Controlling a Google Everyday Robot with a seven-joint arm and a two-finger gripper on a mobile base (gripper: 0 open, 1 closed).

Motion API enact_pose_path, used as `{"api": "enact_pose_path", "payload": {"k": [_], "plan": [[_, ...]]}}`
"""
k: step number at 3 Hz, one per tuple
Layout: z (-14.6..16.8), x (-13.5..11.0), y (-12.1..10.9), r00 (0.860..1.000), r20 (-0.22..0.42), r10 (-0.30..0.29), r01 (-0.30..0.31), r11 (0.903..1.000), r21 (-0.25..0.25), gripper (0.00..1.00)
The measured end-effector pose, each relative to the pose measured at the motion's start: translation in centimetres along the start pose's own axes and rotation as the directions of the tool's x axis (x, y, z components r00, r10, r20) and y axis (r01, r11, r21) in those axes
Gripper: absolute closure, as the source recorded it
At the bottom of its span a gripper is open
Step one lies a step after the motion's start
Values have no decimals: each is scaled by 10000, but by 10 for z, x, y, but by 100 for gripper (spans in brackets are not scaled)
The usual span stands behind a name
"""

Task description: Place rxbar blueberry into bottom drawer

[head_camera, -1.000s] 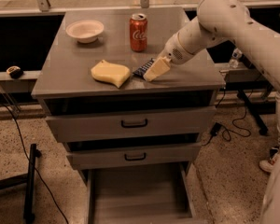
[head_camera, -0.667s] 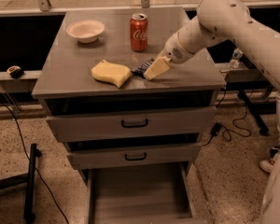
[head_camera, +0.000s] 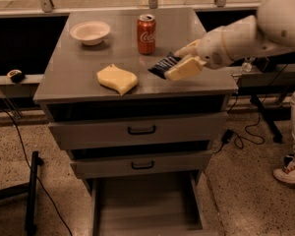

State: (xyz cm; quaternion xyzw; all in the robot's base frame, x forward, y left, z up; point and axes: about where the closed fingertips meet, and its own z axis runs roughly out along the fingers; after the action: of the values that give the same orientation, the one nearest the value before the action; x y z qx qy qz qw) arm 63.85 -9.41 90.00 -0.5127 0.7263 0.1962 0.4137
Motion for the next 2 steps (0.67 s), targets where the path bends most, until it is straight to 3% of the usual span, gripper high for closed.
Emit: {"api": "enact_pose_path", "payload": {"k": [1,2], "plan": [[-55,45,35,9960,-821,-364,370,9993,63,100],[-54,116,95,9136,-3664,-1763,1328,9811,-1409,100]]}}
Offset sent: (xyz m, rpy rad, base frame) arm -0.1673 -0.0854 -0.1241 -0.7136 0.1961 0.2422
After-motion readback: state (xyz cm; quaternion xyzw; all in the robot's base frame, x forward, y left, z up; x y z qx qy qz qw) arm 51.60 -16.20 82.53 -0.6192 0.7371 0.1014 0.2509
